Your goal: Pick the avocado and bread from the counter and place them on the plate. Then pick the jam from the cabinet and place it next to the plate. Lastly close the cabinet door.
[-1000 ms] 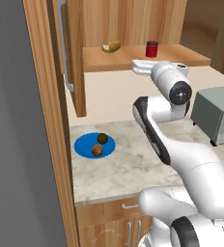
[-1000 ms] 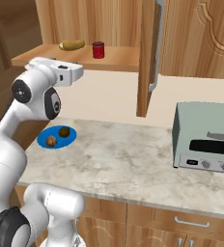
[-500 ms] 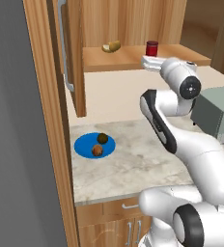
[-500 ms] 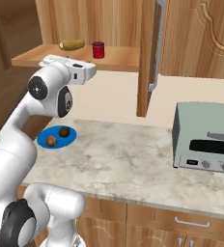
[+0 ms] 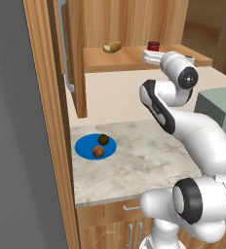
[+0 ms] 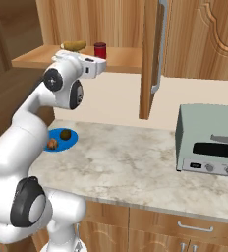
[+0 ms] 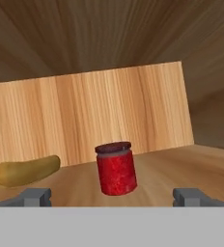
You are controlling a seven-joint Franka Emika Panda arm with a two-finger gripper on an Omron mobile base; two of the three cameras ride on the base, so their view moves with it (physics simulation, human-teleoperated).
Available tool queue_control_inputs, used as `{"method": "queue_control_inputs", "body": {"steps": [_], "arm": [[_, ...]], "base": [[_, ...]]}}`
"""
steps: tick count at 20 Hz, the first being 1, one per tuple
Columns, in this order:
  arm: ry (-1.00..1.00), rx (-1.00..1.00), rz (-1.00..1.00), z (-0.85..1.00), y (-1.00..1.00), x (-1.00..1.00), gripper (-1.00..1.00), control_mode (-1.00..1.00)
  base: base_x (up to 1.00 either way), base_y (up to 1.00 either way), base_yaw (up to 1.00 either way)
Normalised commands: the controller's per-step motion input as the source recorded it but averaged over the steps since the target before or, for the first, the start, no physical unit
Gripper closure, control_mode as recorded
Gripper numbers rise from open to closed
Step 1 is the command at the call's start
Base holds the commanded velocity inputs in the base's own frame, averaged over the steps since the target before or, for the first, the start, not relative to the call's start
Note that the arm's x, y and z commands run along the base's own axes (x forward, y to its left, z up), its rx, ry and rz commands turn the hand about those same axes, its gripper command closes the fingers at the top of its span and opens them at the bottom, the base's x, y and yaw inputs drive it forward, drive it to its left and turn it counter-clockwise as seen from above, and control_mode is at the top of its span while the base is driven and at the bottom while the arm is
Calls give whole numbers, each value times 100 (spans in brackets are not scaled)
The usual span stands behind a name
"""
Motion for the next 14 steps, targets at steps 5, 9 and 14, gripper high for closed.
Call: {"method": "queue_control_inputs", "body": {"steps": [5,9,14], "arm": [[6,0,0,15,0,40,-100,-100],[9,0,0,0,0,40,-100,-100],[12,-2,0,-1,-1,31,-100,-100]], "base": [[0,0,0],[0,0,0],[0,0,0]]}}
